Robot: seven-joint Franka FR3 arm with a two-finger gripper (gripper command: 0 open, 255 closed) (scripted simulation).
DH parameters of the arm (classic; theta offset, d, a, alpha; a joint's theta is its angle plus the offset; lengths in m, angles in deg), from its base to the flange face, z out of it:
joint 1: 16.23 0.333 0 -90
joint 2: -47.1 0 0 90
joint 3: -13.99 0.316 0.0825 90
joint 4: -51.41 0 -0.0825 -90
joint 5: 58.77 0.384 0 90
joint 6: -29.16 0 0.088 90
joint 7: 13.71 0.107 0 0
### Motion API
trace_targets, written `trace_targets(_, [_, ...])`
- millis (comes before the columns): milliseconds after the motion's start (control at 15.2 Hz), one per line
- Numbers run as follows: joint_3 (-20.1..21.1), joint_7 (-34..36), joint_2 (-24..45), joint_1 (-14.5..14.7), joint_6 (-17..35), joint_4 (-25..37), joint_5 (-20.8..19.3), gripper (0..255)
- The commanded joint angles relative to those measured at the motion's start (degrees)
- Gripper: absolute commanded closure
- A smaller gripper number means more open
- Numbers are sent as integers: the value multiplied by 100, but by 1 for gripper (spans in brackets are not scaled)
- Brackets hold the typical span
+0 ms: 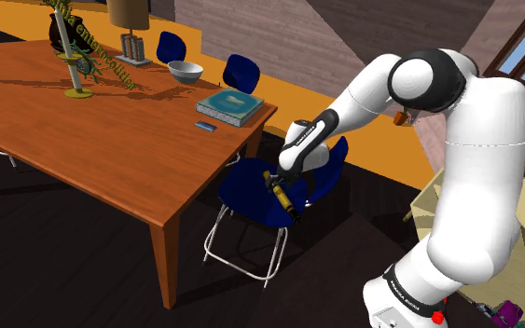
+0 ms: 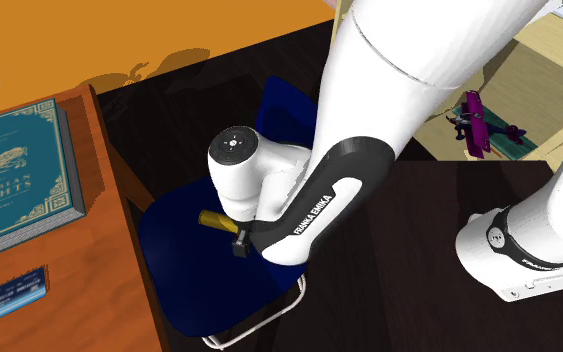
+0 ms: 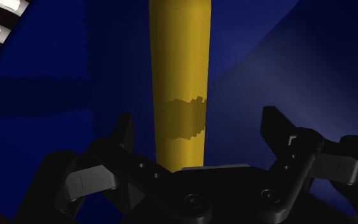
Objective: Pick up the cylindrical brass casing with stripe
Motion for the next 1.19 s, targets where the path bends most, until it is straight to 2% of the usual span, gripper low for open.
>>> trace_targets(0, [-43, 2, 101, -38, 52, -116, 6, 255])
trace_targets(528, [-37, 15, 251, -28, 26, 61, 8, 255])
trace_targets(1122, [-74, 20, -502, -30, -455, -212, -41, 255])
